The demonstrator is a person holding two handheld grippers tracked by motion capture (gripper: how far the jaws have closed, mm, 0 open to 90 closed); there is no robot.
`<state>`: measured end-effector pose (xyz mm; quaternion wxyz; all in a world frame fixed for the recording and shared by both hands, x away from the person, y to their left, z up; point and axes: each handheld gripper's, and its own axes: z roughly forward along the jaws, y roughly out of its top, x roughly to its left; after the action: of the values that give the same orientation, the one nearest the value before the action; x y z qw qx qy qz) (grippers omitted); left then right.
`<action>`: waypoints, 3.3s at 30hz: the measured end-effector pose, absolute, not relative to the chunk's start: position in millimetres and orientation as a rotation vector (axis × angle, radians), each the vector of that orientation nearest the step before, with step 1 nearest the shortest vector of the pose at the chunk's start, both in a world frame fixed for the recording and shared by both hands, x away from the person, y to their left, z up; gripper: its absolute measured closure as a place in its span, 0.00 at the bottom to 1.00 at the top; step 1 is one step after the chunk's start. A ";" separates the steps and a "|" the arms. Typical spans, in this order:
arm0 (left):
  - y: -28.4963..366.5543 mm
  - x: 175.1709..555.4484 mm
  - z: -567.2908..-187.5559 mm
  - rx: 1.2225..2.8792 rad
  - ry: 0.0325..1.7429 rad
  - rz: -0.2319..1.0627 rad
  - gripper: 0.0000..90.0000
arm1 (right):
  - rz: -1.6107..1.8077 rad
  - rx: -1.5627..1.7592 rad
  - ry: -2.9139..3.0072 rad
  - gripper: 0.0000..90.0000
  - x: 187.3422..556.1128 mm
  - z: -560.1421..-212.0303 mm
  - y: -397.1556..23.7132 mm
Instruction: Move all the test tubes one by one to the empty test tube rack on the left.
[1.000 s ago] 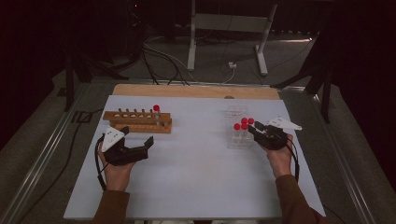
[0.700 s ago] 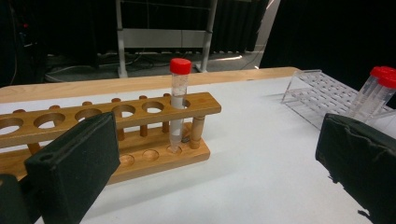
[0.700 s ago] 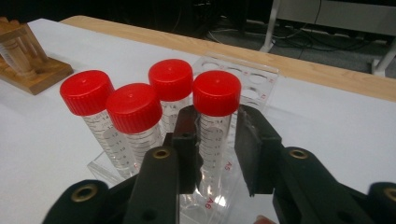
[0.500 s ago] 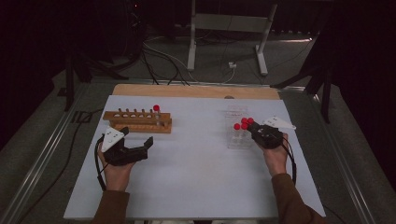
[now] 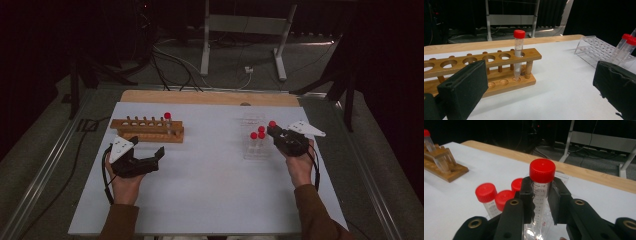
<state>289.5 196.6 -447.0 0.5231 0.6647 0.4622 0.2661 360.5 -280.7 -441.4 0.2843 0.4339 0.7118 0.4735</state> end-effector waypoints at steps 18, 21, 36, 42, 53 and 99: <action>190.4 288.1 -444.4 1.597 1.084 0.631 0.01 | 1.331 1.117 1.888 0.83 338.7 -416.8 -288.2; 188.4 287.7 -443.3 1.595 1.076 0.628 0.01 | 1.348 1.122 1.904 0.83 333.2 -416.0 -288.7; 157.1 285.5 -437.5 1.625 0.993 0.602 0.01 | 1.389 1.067 1.978 0.83 307.1 -414.3 -276.3; 124.0 288.4 -439.0 1.689 0.921 0.560 0.01 | 1.418 1.029 2.016 0.83 301.1 -414.1 -264.1; 56.9 295.7 -441.0 1.772 0.794 0.503 0.04 | 1.444 0.953 2.101 0.83 294.9 -417.5 -235.0; 14.2 297.4 -444.0 1.897 0.617 0.516 0.84 | 1.519 0.933 2.145 0.25 291.7 -415.6 -213.5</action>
<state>297.4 14.2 -444.0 0.5147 0.7893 0.2568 0.2148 291.7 -213.5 -415.6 0.1753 0.3293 0.7572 0.5361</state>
